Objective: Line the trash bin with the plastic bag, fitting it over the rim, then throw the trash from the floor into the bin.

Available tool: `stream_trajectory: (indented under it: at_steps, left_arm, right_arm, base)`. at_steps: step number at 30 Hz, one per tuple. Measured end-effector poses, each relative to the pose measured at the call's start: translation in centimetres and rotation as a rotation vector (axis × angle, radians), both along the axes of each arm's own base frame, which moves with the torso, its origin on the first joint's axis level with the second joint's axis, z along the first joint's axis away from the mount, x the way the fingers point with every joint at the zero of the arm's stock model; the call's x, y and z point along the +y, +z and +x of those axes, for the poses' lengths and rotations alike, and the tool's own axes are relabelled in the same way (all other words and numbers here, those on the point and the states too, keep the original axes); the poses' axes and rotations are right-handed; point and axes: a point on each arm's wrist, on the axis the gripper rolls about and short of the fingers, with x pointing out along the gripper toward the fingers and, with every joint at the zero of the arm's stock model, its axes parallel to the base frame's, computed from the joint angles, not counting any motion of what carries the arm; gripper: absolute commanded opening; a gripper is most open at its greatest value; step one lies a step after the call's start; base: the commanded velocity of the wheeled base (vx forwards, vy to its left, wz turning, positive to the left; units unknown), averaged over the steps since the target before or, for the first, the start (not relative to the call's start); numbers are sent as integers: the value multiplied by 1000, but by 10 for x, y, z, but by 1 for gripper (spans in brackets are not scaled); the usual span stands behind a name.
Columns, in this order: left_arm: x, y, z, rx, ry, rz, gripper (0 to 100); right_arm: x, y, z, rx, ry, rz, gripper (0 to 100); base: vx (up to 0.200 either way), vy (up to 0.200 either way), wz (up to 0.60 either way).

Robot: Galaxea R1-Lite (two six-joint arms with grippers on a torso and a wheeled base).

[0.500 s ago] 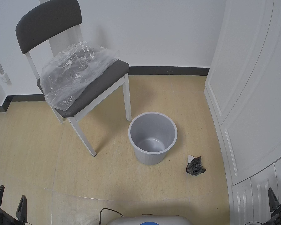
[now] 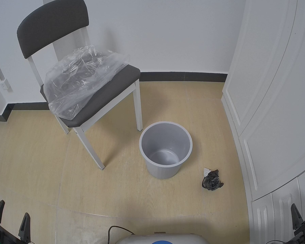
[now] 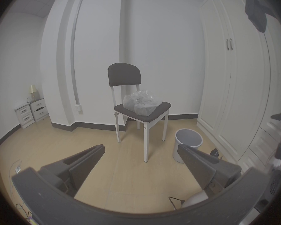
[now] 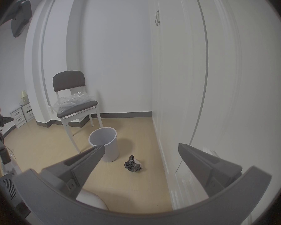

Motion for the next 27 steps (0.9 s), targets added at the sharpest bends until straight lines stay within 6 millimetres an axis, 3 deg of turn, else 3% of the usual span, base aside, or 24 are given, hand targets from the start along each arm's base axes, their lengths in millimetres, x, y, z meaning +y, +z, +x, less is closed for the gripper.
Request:
stream_trajectory:
  at_steps: [27]
  left_arm:
    - [-1, 0, 0, 1, -32, 21, 100]
  right_arm:
    - [0, 0, 0, 1, -4, -13, 100]
  base:
    - [0, 0, 0]
